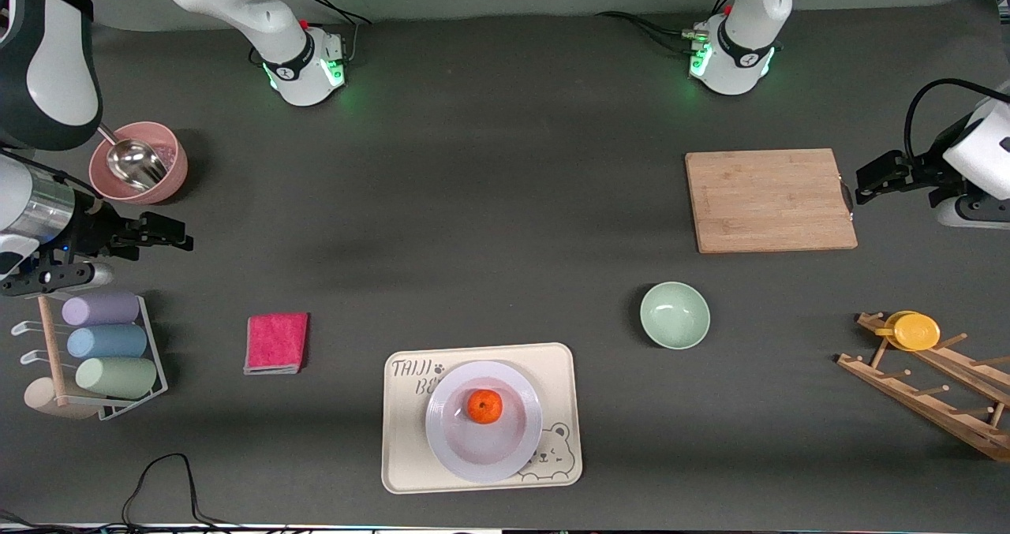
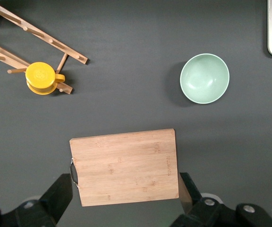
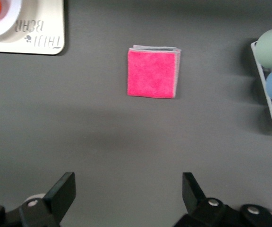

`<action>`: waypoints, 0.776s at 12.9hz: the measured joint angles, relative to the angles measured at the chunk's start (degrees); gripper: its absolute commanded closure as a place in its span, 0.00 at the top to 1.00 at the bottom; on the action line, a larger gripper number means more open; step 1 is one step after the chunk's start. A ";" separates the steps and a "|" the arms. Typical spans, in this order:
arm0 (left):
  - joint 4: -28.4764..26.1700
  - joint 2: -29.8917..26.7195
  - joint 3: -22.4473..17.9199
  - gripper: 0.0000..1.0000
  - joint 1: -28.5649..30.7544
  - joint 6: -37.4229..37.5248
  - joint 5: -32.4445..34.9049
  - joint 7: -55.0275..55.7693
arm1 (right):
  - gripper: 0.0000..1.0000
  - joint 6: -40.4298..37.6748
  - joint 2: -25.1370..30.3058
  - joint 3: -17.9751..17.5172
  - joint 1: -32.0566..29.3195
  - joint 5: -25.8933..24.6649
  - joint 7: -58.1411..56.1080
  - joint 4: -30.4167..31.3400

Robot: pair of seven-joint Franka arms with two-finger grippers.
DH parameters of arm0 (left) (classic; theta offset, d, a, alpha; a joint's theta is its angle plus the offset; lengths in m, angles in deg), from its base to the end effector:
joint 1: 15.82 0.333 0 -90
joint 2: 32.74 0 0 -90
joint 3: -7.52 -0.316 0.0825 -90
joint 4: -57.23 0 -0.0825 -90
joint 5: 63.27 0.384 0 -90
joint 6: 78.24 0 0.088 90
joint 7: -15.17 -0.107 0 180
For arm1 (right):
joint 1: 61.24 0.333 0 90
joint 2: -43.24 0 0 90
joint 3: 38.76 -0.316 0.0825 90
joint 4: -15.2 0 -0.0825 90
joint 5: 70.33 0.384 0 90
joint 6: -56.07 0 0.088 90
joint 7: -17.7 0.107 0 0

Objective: Place orange and plate with both arms

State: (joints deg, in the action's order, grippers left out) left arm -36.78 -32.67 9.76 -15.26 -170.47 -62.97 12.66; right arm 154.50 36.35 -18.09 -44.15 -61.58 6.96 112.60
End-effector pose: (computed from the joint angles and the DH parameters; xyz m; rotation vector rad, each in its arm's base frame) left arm 0.5561 -0.0158 0.5941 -3.1341 0.1151 0.0507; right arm 0.5881 -0.0136 0.5114 -3.0174 -0.1447 0.1206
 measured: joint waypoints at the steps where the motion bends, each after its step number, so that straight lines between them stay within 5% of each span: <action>1: 0.00 0.00 0.00 1.00 0.00 0.00 0.00 0.00 | 1.00 -0.51 0.77 -3.18 -2.44 -0.15 0.63 0.33; 7: 0.01 0.00 0.01 1.00 0.00 0.01 0.00 0.00 | 1.00 -1.21 10.18 -21.17 -14.38 -5.34 3.87 8.30; 10: 0.01 0.00 0.01 1.00 -0.01 0.01 0.01 0.00 | 1.00 -1.95 12.57 -22.38 -13.63 -5.90 5.33 9.56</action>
State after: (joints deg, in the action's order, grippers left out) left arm -36.78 -32.67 9.77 -15.27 -170.46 -62.96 12.66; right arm 152.55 48.92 -40.47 -57.78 -67.49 12.30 122.15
